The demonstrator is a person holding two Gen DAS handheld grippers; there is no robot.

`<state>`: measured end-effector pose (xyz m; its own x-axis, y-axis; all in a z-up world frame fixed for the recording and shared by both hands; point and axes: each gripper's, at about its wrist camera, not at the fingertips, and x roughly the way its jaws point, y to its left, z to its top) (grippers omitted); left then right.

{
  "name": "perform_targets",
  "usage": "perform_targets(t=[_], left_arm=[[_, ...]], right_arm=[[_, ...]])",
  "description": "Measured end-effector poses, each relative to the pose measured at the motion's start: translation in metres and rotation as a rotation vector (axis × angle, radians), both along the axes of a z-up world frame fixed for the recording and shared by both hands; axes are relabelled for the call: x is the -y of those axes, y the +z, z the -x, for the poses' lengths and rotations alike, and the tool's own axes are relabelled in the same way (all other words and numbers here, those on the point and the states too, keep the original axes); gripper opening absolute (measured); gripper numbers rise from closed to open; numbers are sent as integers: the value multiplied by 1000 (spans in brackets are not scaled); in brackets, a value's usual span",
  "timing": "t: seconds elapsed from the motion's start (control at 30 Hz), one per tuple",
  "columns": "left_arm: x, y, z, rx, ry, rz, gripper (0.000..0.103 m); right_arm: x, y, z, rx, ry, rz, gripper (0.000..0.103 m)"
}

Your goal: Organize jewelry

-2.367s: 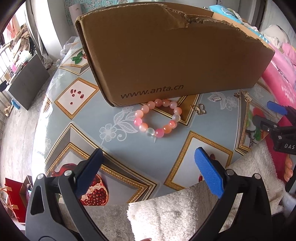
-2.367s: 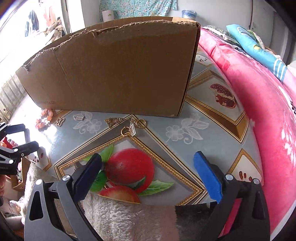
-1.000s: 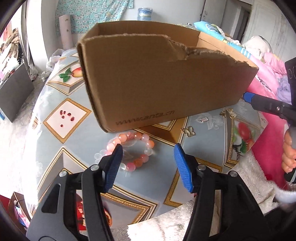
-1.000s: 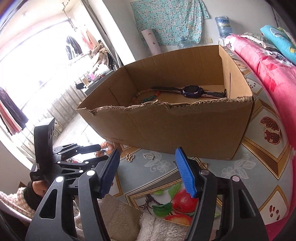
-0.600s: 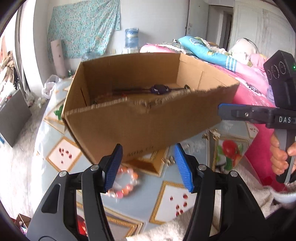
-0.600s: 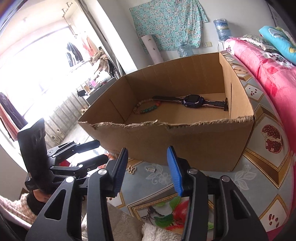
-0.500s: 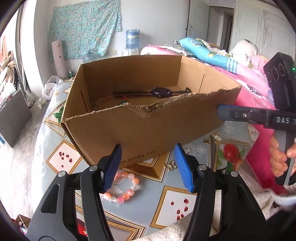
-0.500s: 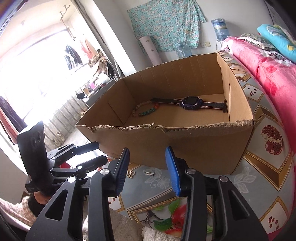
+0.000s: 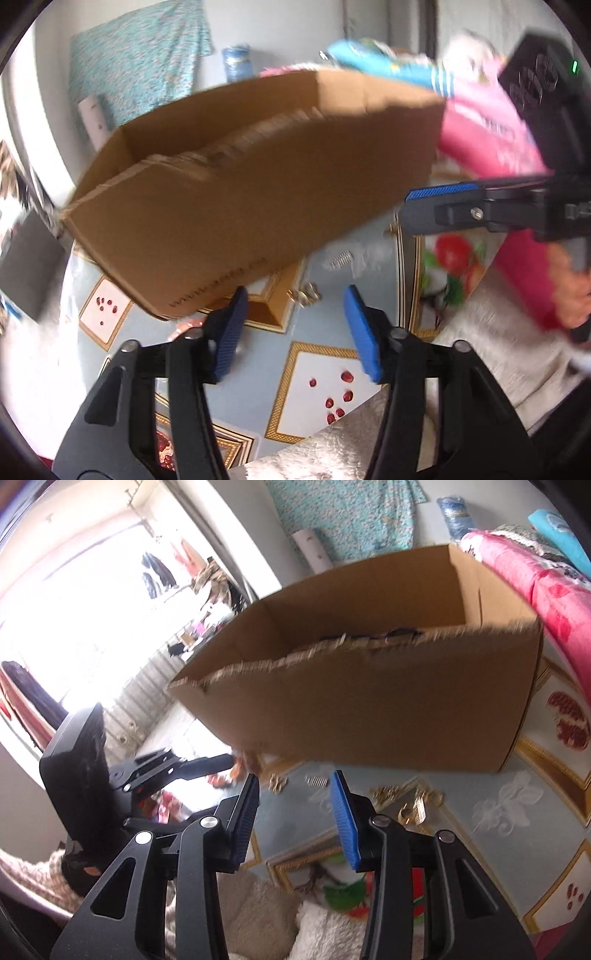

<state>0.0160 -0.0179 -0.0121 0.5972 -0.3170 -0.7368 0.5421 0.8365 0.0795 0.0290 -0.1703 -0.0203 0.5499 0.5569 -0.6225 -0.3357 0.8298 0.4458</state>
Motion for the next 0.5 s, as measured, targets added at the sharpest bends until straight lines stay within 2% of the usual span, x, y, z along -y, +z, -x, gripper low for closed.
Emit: perform_targets(t=[0.2, 0.3, 0.5], left_arm=[[6, -6, -11, -27, -17, -23, 37], [8, -10, -20, -48, -26, -32, 29], [8, -13, -26, -59, -47, -43, 28]], right_arm=[[-5, -17, 11, -46, 29, 29, 39], [-6, -22, 13, -64, 33, 21, 39], [-7, -24, 14, -67, 39, 13, 39]])
